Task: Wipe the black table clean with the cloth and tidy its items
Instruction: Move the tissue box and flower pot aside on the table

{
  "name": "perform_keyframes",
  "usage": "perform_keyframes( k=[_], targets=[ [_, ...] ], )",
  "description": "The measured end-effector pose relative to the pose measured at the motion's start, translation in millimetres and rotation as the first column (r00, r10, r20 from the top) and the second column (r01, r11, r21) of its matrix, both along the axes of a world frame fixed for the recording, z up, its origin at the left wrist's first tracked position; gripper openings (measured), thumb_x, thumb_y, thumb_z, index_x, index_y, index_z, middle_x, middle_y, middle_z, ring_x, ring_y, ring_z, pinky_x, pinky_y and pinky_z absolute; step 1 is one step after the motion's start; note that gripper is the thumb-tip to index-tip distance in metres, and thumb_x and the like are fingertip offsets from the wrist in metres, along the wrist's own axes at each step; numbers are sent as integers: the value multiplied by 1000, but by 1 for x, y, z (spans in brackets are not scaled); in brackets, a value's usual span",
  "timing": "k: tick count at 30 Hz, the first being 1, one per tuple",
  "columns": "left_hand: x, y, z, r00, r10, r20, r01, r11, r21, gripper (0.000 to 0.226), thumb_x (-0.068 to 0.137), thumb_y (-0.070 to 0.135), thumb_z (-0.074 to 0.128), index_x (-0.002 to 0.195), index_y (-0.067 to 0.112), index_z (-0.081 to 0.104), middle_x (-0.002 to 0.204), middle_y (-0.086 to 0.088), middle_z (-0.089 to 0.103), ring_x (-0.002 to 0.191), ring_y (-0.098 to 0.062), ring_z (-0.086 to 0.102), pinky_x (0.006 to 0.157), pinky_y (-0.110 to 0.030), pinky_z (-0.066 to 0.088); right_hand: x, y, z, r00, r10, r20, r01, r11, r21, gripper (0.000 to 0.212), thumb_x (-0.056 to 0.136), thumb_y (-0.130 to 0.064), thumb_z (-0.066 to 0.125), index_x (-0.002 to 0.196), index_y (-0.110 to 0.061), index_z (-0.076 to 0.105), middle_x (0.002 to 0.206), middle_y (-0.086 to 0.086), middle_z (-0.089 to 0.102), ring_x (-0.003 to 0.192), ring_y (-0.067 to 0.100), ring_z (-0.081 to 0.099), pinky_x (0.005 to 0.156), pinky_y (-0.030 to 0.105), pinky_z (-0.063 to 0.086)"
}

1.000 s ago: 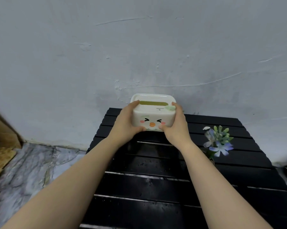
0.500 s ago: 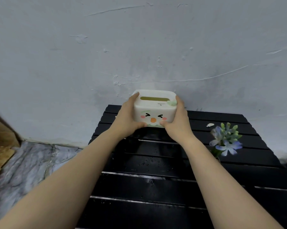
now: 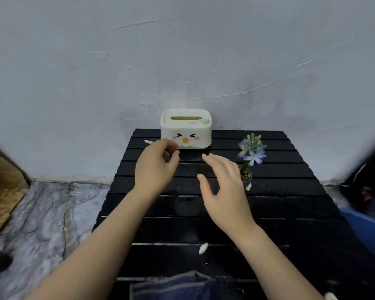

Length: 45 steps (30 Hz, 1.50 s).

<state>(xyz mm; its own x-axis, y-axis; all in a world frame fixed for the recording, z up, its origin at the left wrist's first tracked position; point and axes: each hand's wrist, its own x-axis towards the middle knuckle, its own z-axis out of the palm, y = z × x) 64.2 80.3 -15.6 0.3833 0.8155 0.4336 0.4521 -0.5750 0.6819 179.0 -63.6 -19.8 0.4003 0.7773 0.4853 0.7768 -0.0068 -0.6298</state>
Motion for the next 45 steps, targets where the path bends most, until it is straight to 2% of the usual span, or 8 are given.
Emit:
perform_keyframes(
  k=[3, 6, 10, 13, 15, 21, 30, 45],
  targets=[
    [4, -24, -11, 993, -94, -76, 92, 995, -29, 10, 89, 25, 64, 99, 28, 67, 89, 16, 66, 83, -5, 61, 77, -35, 55, 7, -36, -12, 989, -127, 80, 127, 992, 9, 26, 93, -18, 66, 119, -15, 68, 102, -6, 57, 103, 13, 51, 91, 29, 47],
    [14, -41, -30, 959, -189, -210, 189, 982, -22, 18, 90, 26, 63, 108, 29, 66, 103, 13, 65, 101, -12, 59, 86, -37, 53, 27, -54, -24, 949, -269, 164, 278, 960, -37, 24, 89, -22, 70, 113, -18, 71, 98, -1, 52, 95, 20, 48, 82, 39, 49],
    [27, -53, -52, 875, -242, -419, 242, 969, -53, 48, 94, 40, 59, 141, 34, 49, 150, -2, 45, 141, -27, 37, 112, -45, 36, 52, -52, -30, 952, -208, 226, 271, 915, -298, 45, 90, -37, 67, 134, -33, 58, 133, 13, 44, 126, 33, 39, 103, 45, 39],
    [34, -57, -64, 804, -260, -535, 247, 964, -97, 59, 98, 53, 45, 152, 38, 29, 163, -5, 23, 151, -28, 17, 122, -50, 17, 68, -35, -35, 974, -91, 207, 179, 869, -462, 53, 97, -48, 55, 148, -45, 39, 159, 21, 19, 147, 41, 13, 116, 53, 23],
    [34, -57, -70, 771, -245, -589, 229, 968, -103, 61, 98, 57, 38, 154, 36, 24, 164, -6, 20, 152, -27, 14, 123, -48, 12, 78, -23, -37, 978, -39, 206, 142, 843, -518, 55, 99, -50, 50, 150, -47, 31, 161, 21, 13, 149, 41, 9, 118, 54, 21],
    [32, -56, -73, 780, -220, -586, 221, 973, -71, 64, 97, 59, 38, 153, 30, 31, 163, -6, 23, 152, -26, 16, 123, -45, 13, 93, -3, -33, 985, -1, 171, 84, 873, -481, 48, 101, -34, 54, 148, -33, 43, 140, 15, 39, 127, 31, 35, 102, 44, 44],
    [43, -35, -61, 781, -179, -599, 221, 975, -4, 52, 89, 61, 51, 133, 32, 55, 146, 1, 46, 133, -26, 40, 106, -43, 33, 124, 45, -18, 988, -16, 151, 77, 910, -407, 46, 99, -33, 57, 143, -27, 48, 137, 17, 39, 126, 35, 34, 106, 46, 40],
    [68, 12, -79, 853, -116, -508, 206, 970, 125, 49, 87, 60, 45, 118, 30, 67, 117, 4, 56, 109, -22, 50, 96, -41, 39, 174, 156, -40, 993, -27, 112, 75, 888, -454, 46, 98, -28, 60, 142, -18, 48, 134, 21, 38, 132, 38, 28, 109, 46, 34]
  ],
)
